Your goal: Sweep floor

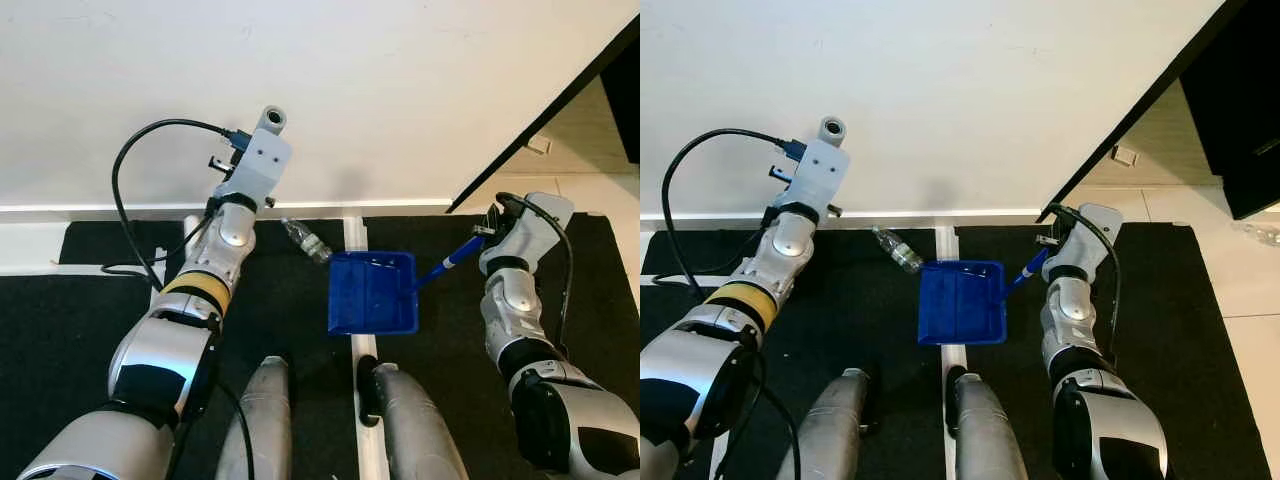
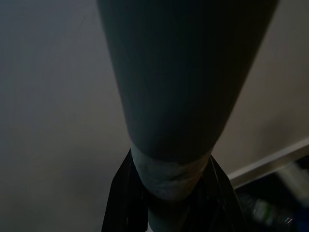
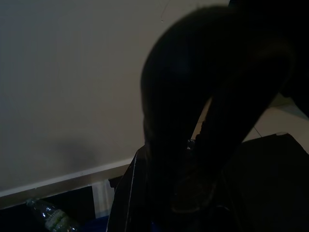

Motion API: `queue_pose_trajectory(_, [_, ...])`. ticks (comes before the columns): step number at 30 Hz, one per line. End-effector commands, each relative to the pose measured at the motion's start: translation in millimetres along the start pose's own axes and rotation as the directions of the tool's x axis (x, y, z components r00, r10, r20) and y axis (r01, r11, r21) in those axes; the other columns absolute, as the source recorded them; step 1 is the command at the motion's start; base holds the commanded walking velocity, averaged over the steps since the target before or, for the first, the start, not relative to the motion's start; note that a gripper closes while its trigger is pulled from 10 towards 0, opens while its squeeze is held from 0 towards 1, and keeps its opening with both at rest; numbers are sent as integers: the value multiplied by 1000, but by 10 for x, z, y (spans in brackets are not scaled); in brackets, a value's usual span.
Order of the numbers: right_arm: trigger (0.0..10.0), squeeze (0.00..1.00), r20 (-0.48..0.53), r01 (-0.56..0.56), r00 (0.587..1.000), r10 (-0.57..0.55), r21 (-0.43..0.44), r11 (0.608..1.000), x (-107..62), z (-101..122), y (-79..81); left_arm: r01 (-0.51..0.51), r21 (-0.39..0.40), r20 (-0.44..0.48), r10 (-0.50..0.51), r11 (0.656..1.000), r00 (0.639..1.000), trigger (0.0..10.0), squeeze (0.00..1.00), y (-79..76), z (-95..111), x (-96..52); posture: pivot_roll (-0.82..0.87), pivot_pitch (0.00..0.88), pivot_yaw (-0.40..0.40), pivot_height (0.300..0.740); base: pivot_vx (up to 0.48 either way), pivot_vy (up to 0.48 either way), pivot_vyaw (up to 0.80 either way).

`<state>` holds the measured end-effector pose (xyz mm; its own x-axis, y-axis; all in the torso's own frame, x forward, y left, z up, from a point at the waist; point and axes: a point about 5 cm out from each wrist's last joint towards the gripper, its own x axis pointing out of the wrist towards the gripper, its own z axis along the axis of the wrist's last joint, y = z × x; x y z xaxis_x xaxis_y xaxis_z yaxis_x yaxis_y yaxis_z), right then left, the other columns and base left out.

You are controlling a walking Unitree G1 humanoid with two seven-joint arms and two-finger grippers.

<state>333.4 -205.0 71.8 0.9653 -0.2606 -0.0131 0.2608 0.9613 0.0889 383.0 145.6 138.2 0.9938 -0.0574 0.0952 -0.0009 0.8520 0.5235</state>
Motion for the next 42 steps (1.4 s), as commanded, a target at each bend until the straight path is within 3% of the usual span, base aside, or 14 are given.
queue_pose_trajectory(1, [10000,0,-97,25,995,-29,-41,999,-129,-226,-126,63,-18,80,-62,998,995,10000,0,-154,149,11,71,275,-24,740,0,0,0])
queue_pose_trajectory(6, [10000,0,-98,26,995,-30,-42,999,-134,-231,-133,215,-5,195,-209,977,958,10000,0,-439,371,-11,74,276,-23,740,0,0,0])
queue_pose_trajectory(8, [10000,0,-98,26,995,-30,-42,999,-134,-231,-133,215,-5,195,-209,977,958,10000,0,-439,371,-11,74,276,-23,740,0,0,0])
queue_pose_trajectory(11, [10000,0,-95,27,995,-31,-40,999,-131,-225,-131,325,3,286,-312,946,906,10000,0,-655,555,-56,72,278,-16,740,0,0,0])
queue_pose_trajectory(19, [10000,0,-88,32,995,-36,-38,999,-136,-223,-126,451,23,368,-427,892,826,10000,0,-941,733,-158,51,282,10,740,0,0,0])
queue_pose_trajectory(28, [10000,0,-78,46,996,-50,-46,998,-154,-227,-189,594,141,316,-604,792,731,10000,0,-1301,633,-377,16,288,29,740,0,0,0])
queue_pose_trajectory(31, [10000,0,-75,53,996,-57,-52,997,-164,-230,-230,664,246,240,-708,706,664,10000,0,-1440,506,-496,10,299,34,740,0,0,0])
queue_pose_trajectory(32, [10000,0,-75,53,996,-57,-52,997,-164,-230,-230,664,246,240,-708,706,664,10000,0,-1440,506,-496,10,299,34,740,0,0,0])
queue_pose_trajectory(34, [10000,0,-74,56,995,-60,-57,997,-179,-240,-258,732,307,149,-790,608,594,10000,0,-1539,342,-621,10,304,36,740,0,0,0])
queue_pose_trajectory(35, [10000,0,-74,56,995,-60,-57,997,-179,-240,-258,732,307,149,-790,608,594,10000,0,-1539,342,-621,10,304,36,740,0,0,0])
queue_pose_trajectory(38, [10000,0,-75,57,995,-61,-61,997,-196,-256,-262,796,318,97,-853,515,513,10000,0,-1616,190,-776,12,308,36,740,0,0,0])
queue_pose_trajectory(39, [10000,0,-75,57,995,-61,-61,997,-196,-256,-262,796,318,97,-853,515,513,10000,0,-1616,190,-776,12,308,36,740,0,0,0])
queue_pose_trajectory(40, [10000,0,-77,54,995,-59,-60,997,-198,-260,-246,831,287,105,-878,476,467,10000,0,-1648,148,-858,16,310,33,740,0,0,0])
queue_pose_trajectory(42, [10000,0,-78,53,995,-57,-60,997,-196,-260,-236,845,270,114,-887,462,448,10000,0,-1659,141,-885,19,309,30,740,0,0,0])
